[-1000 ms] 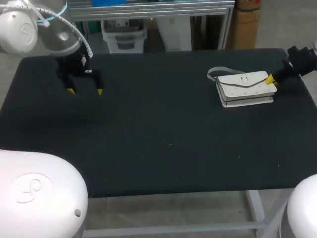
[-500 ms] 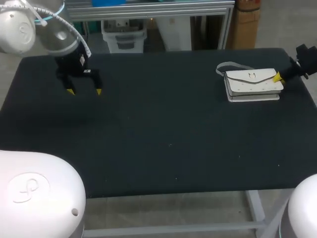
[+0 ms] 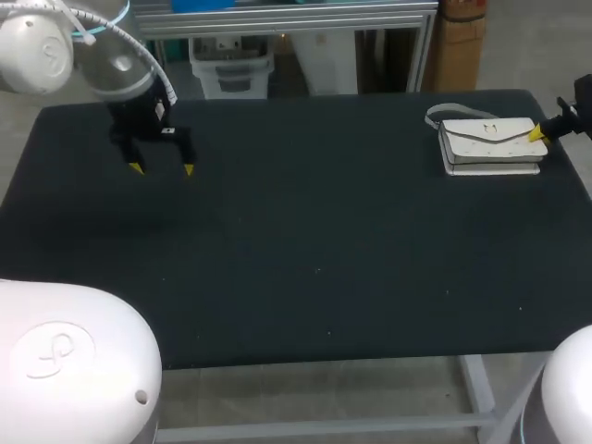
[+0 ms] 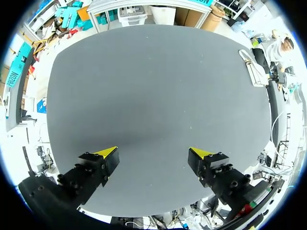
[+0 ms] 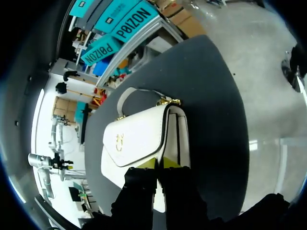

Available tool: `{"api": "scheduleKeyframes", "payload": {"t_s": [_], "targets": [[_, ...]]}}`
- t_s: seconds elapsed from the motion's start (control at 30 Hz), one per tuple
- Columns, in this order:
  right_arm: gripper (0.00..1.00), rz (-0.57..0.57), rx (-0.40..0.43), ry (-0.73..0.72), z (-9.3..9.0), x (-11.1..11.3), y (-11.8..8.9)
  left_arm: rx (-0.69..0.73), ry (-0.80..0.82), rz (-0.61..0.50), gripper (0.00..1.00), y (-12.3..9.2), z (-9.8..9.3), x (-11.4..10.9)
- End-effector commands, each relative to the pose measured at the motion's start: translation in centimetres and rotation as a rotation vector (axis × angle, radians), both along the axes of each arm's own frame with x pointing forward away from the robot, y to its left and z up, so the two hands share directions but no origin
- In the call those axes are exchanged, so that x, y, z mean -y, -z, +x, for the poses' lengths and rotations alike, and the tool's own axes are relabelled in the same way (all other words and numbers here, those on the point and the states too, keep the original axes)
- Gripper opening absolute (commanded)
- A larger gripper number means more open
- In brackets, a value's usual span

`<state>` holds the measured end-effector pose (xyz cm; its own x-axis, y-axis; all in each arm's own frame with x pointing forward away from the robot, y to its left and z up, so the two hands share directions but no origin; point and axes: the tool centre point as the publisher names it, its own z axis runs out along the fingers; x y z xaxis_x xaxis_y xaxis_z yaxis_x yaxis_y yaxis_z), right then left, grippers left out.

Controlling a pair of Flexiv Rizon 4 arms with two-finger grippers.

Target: Pick up the bag, open it, inspect its contents, close it, and place it on the opposite side

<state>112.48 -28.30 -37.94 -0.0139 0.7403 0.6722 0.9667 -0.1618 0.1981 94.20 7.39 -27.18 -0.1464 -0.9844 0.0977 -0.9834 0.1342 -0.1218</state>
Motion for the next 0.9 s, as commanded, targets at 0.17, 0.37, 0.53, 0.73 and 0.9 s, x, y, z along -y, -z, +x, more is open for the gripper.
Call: {"api": "scheduleKeyframes", "payload": {"t_s": [0.17,0.37,0.53,0.73,0.9], "targets": [[0.00,0.030,-0.054,-0.070,3.7,1.7,0.7,0.003,0.010,0.010,1.00,0.1,0.2,0.3],[0.00,0.020,-0.053,-0.056,4.7,2.5,0.5,0.005,0.010,0.015,1.00,0.0,0.1,0.3],[0.00,0.021,-0.042,-0.030,5.0,2.9,0.5,0.006,0.007,0.013,1.00,0.1,0.0,0.2],[0.00,0.019,-0.041,-0.023,5.4,2.7,0.8,0.006,0.008,0.014,1.00,0.1,0.0,0.2],[0.00,0.018,-0.055,-0.030,5.8,2.4,1.2,0.005,0.007,0.014,1.00,0.1,-0.1,0.1]]}}
